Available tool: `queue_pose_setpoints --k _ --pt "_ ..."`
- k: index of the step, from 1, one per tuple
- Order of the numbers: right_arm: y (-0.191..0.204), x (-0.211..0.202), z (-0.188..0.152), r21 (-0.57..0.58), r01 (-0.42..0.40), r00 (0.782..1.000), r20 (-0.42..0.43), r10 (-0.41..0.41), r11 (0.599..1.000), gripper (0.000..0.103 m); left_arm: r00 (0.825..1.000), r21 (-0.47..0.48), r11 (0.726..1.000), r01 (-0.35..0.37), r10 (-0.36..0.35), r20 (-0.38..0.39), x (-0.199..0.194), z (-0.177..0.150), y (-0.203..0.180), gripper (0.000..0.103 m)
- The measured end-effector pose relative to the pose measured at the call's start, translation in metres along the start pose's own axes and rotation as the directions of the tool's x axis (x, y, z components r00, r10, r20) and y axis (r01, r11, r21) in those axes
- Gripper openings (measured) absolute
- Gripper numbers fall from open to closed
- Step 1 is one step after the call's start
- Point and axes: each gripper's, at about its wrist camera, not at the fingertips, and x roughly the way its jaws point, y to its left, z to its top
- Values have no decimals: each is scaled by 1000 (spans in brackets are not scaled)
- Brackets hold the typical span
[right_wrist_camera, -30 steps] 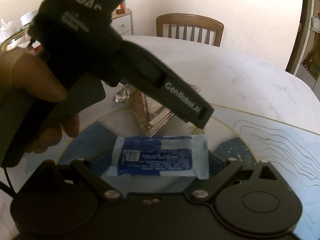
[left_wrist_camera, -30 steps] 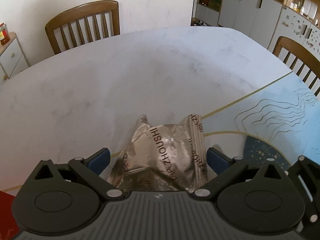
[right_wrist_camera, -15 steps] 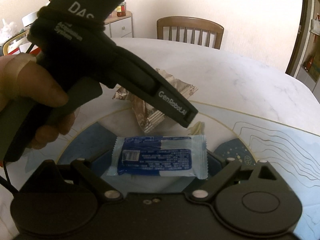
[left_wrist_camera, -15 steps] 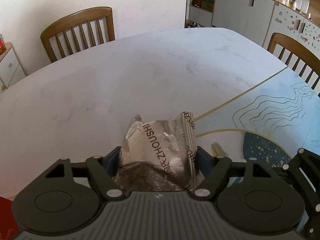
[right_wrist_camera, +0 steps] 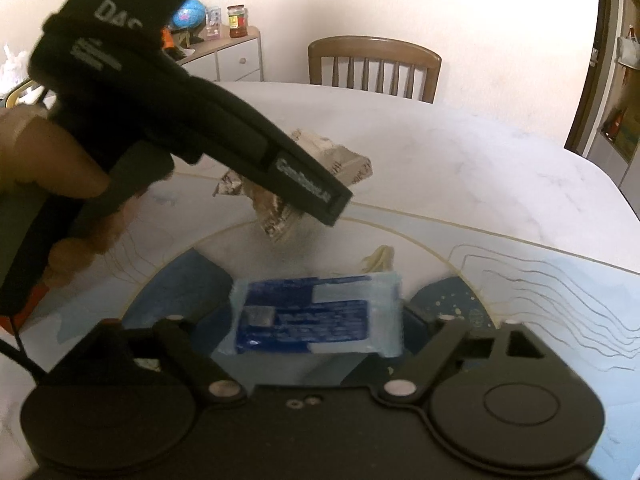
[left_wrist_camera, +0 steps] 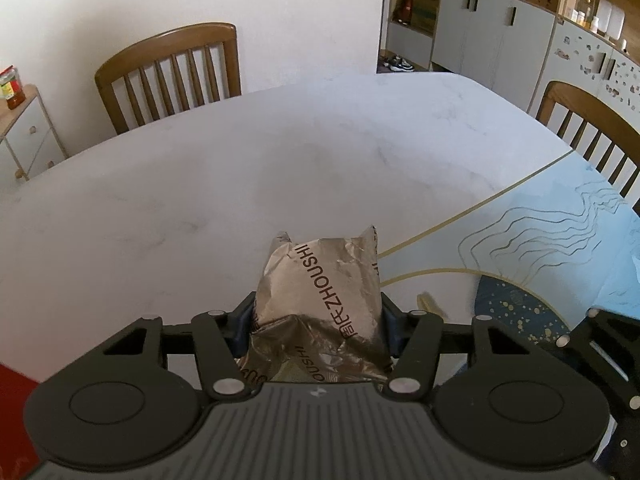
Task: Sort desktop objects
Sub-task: 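Carry the silver foil packet and blue packet with both grippers over the red box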
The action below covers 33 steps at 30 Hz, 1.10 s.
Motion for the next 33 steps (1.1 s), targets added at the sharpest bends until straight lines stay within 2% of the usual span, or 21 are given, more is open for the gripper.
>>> queue_pose_setpoints --k 2,7,8,9,11,14,18,27,33 --pt "-1 -1 3 3 -3 1000 -3 3 1000 72 1000 -11 1000 -2 2 -3 -6 0 3 59" --pt "-8 3 10 21 0 1000 -14 1 1000 68 1000 -29 999 -15 15 4 -24 -3 10 59" --pt "-2 -6 5 23 4 1000 -13 -4 1000 67 1000 -34 999 -14 14 7 -28 -4 10 59" --pt "-2 -6 5 24 6 1000 -11 -6 1000 58 1000 -39 999 -12 12 11 -33 -5 11 59" --pt "-4 -13 6 42 -4 1000 6 4 999 49 1000 -43 999 -7 8 18 -42 -7 11 59" --pt "-4 -18 6 39 -4 1000 3 4 999 43 1000 -41 999 3 -2 28 -56 -11 11 59" --pt "-3 -33 3 56 -6 1000 24 4 998 28 999 -40 999 15 -13 42 -76 -14 11 59" --pt "6 -61 10 80 -36 998 56 31 996 15 996 -54 998 41 -36 78 -122 -25 21 59" --pt "20 -80 12 73 -51 996 75 46 996 13 996 -56 998 24 -19 87 -150 -38 35 59"
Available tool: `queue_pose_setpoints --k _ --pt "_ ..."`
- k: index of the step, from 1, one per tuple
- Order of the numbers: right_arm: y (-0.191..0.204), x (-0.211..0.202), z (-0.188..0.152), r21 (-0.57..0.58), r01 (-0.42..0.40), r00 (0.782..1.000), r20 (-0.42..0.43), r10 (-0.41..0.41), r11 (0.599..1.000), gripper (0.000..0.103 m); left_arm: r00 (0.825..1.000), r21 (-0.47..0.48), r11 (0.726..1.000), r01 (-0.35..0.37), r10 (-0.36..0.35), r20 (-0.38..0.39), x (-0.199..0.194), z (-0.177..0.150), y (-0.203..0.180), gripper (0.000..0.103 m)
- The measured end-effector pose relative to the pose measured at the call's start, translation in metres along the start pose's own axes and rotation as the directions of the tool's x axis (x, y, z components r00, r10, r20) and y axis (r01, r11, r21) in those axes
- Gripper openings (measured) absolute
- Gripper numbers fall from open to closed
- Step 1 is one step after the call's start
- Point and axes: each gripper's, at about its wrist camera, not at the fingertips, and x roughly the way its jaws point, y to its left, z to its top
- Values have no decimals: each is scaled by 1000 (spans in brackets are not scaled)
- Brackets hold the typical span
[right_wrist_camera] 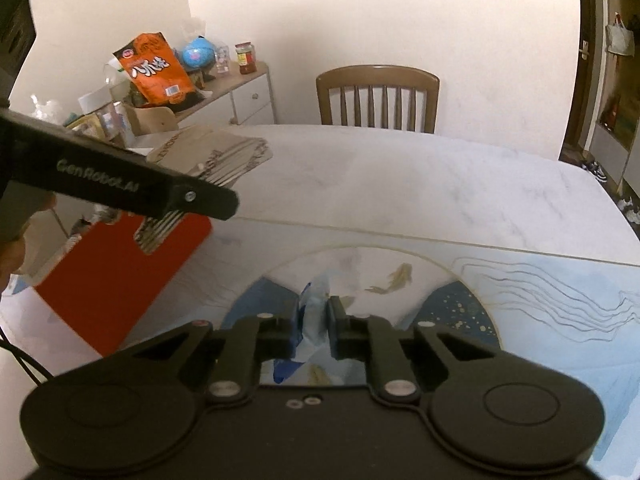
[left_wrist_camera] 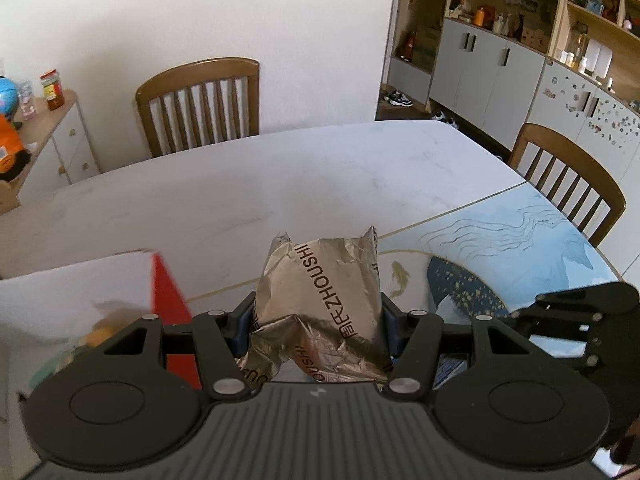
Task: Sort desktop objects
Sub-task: 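Carry the silver foil packet and blue packet with both grippers over the red box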
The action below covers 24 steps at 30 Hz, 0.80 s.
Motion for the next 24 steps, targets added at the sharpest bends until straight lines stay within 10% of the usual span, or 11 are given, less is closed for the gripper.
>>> queue_pose_setpoints --k 24 --pt "80 -47 53 -64 -40 991 128 48 997 13 995 -38 995 -91 93 46 -99 -33 73 59"
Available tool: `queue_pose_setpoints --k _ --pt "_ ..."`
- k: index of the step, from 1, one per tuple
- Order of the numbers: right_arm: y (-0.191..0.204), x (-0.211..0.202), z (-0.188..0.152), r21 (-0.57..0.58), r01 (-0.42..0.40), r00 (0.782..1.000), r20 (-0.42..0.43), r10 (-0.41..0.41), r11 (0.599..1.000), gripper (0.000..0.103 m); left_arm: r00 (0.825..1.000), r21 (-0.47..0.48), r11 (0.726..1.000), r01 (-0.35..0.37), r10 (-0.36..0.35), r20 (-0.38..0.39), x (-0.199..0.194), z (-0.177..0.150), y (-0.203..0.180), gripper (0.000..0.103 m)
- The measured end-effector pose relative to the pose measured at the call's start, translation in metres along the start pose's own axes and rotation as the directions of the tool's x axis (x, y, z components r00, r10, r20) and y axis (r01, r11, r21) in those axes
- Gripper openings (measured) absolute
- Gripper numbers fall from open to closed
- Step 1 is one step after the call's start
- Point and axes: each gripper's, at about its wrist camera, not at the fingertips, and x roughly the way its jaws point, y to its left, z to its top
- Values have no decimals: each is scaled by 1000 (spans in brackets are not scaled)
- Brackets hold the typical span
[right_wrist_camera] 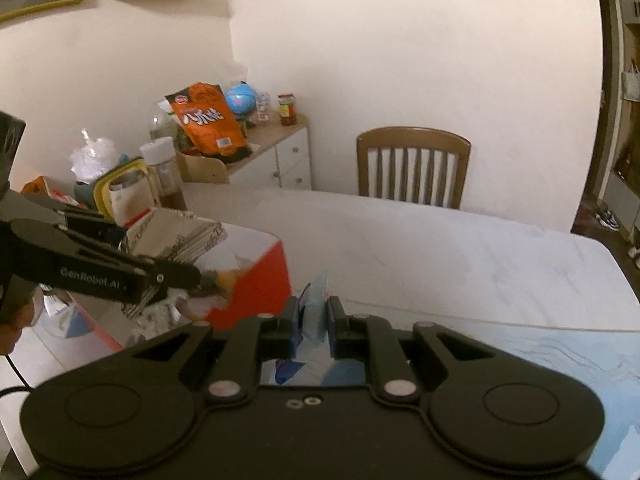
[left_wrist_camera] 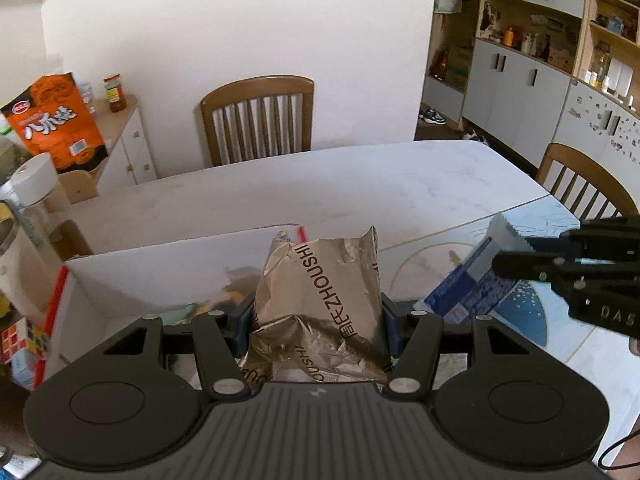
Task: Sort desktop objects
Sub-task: 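Carry the silver foil packet and blue packet with both grippers over the red box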
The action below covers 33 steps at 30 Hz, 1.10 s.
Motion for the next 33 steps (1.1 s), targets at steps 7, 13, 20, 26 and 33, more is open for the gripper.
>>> queue_pose_setpoints --k 7,13,20,26,33 --pt "24 9 20 -24 -33 999 27 34 999 13 999 -26 999 -37 36 -3 -14 -9 32 59" --pt "41 21 35 -40 -67 997 40 68 997 13 996 -56 995 -86 85 -15 -20 -17 66 59" --pt "58 42 47 -34 -101 995 25 102 994 13 990 -64 988 -138 134 -53 -16 -27 103 59" --pt "67 61 56 -9 -133 991 15 133 991 13 982 -65 984 -164 157 -105 -4 -34 132 59" --pt "78 86 64 32 -181 983 -15 182 983 13 975 -63 983 -173 161 -155 18 -39 145 59"
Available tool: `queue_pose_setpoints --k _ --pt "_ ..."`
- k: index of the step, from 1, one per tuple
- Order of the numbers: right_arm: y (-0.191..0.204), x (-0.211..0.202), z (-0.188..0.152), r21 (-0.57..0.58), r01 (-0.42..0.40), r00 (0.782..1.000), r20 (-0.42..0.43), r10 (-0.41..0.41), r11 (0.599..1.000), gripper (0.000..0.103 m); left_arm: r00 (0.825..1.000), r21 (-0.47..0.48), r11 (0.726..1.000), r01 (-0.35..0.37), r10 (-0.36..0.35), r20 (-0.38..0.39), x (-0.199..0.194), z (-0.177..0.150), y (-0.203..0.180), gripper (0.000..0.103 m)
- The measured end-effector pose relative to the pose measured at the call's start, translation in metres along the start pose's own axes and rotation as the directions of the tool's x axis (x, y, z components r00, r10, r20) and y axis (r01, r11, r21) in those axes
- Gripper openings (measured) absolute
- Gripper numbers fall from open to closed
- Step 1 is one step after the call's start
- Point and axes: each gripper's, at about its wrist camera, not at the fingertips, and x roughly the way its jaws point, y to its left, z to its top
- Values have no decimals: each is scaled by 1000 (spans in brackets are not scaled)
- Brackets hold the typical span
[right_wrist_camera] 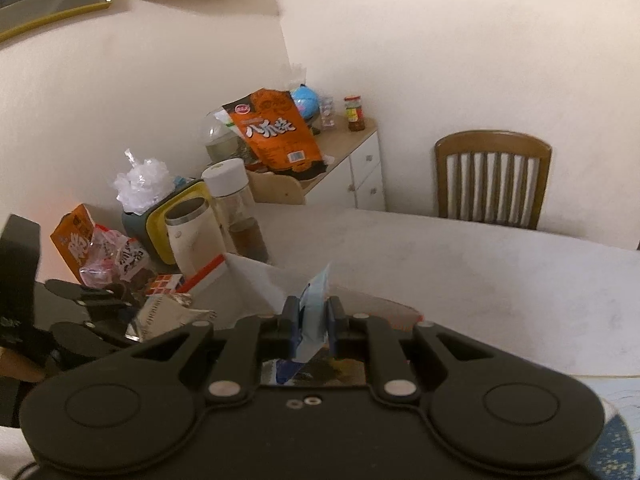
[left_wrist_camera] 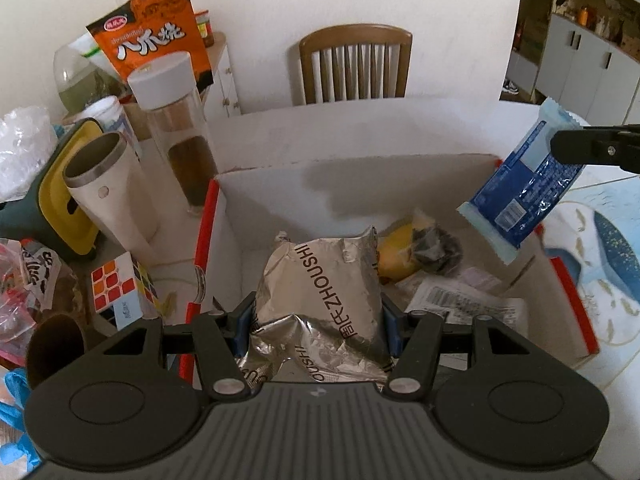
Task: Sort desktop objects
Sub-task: 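Carry the silver foil packet and blue packet with both grippers over the red box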
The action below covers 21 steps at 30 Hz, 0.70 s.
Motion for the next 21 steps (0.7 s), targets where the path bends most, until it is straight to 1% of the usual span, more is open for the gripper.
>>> queue_pose_setpoints --k 7,12,17,21 --pt "10 21 -2 7 -38 999 -37 38 999 13 1000 8 1000 -6 6 -21 26 9 4 59" --pt "16 35 -6 -1 -54 996 -72 53 999 13 999 9 1000 -23 24 -45 47 15 8 59" --pt "23 49 -12 -12 -54 994 -98 53 998 13 997 10 1000 -26 27 -74 66 22 10 59" --pt "30 59 -16 -44 -47 994 -105 42 998 13 995 10 1000 -29 30 -99 81 25 11 59"
